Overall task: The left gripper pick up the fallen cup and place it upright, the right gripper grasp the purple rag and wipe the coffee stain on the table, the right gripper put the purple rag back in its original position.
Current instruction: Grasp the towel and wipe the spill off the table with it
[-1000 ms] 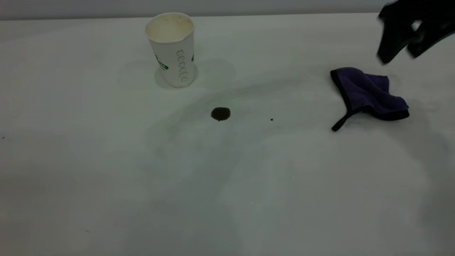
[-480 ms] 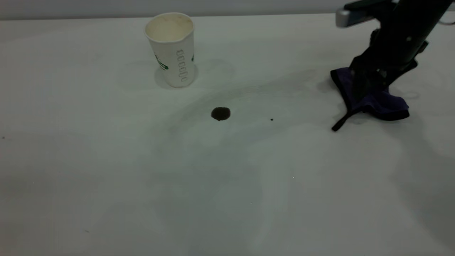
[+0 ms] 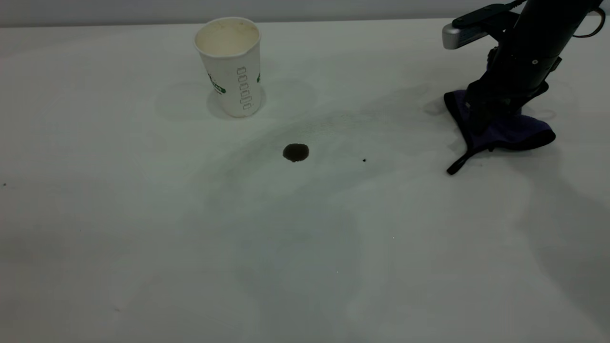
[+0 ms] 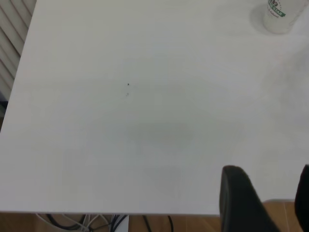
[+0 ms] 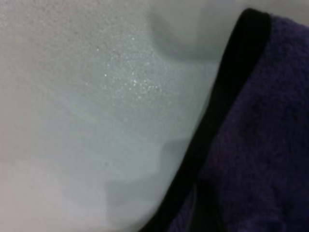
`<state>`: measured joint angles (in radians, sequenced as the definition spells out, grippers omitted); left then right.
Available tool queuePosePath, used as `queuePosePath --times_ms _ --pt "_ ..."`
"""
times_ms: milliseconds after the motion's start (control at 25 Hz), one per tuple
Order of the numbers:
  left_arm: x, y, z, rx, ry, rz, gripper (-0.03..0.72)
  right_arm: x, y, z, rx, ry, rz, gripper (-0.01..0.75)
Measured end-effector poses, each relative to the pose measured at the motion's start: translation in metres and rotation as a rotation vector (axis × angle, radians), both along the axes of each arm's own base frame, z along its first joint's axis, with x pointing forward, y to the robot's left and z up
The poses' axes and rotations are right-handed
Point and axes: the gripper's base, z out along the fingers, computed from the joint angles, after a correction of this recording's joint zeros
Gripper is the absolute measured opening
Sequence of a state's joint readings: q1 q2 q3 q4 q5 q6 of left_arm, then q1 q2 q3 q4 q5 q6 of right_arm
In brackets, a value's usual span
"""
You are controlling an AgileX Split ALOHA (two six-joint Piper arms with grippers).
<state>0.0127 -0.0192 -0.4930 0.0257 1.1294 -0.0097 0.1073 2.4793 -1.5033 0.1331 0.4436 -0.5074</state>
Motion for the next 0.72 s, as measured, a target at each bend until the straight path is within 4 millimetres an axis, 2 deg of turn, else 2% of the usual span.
queuePosePath --times_ms 80,280,320,400,480,720 --pt "0.0 0.0 0.0 0.0 0.0 0.0 0.348 0.001 0.0 -0.001 -0.002 0.0 0.0 0.463" --pt "0.0 0.0 0.0 0.0 0.0 0.0 0.348 0.0 0.003 -0.006 0.045 0.019 -0.059 0.104" --pt "0.0 0.0 0.0 0.0 0.0 0.0 0.348 0.0 0.005 -0.006 0.051 0.019 -0.059 0.069" --pt "0.0 0.0 0.0 0.0 0.0 0.0 0.348 -0.001 0.014 -0.006 0.066 0.022 -0.043 0.039" --pt "0.0 0.0 0.0 0.0 0.0 0.0 0.348 -0.003 0.033 -0.005 0.085 0.026 -0.016 0.034" --pt "0.0 0.0 0.0 0.0 0.0 0.0 0.348 -0.018 0.125 -0.001 0.146 0.058 0.136 0.034"
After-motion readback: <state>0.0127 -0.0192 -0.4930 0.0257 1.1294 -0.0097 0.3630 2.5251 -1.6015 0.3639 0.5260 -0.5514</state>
